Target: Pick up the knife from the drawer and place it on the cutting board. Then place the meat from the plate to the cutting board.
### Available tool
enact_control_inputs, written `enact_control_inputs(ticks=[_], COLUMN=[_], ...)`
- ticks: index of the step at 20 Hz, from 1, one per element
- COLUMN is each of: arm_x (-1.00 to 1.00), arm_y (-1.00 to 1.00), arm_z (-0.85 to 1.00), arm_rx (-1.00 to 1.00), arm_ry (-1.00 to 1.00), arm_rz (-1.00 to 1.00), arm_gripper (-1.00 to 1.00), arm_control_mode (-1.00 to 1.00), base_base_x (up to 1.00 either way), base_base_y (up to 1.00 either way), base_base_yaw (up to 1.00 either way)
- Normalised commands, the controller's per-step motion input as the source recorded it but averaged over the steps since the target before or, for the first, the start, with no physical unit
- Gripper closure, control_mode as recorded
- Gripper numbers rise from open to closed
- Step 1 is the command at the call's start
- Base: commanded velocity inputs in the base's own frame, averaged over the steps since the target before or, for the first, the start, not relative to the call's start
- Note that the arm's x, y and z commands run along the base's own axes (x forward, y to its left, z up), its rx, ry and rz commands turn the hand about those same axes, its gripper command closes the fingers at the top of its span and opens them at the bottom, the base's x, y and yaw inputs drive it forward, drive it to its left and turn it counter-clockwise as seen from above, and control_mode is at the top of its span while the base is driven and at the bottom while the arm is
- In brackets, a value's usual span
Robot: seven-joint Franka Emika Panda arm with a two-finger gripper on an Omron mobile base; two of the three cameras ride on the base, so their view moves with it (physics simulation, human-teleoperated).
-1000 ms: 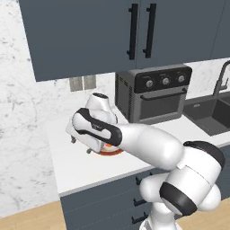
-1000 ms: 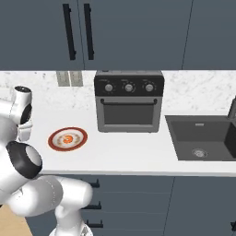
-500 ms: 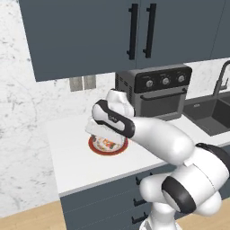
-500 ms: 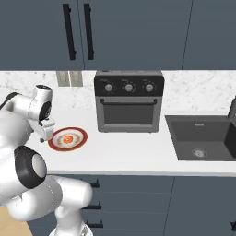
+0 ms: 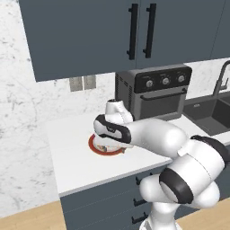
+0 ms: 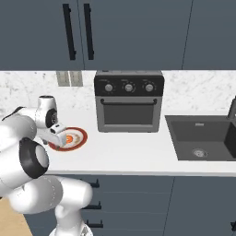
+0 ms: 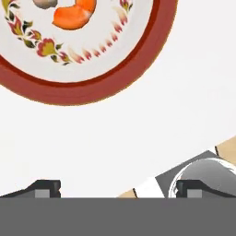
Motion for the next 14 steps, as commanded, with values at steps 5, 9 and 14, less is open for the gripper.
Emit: enact_control_inputs(ticks=[5, 9, 14], arm_x=[0.53, 0.38, 0.28], arm_y=[-0.10, -0.02, -0.05], arm_z=[-0.29, 0.00, -0.09], arm_rx=[0.00, 0.00, 0.00], arm_ry=[-0.12, -0.16, -0.11], arm_rz=[0.13, 0.14, 0.11], arm_gripper=[-1.00, -1.00, -1.00], arm_control_mode=[-1.00, -1.00, -1.00], base_base_x=[0.00, 0.00, 0.00], base_base_y=[0.00, 0.00, 0.00], base_base_yaw=[0.00, 0.00, 0.00])
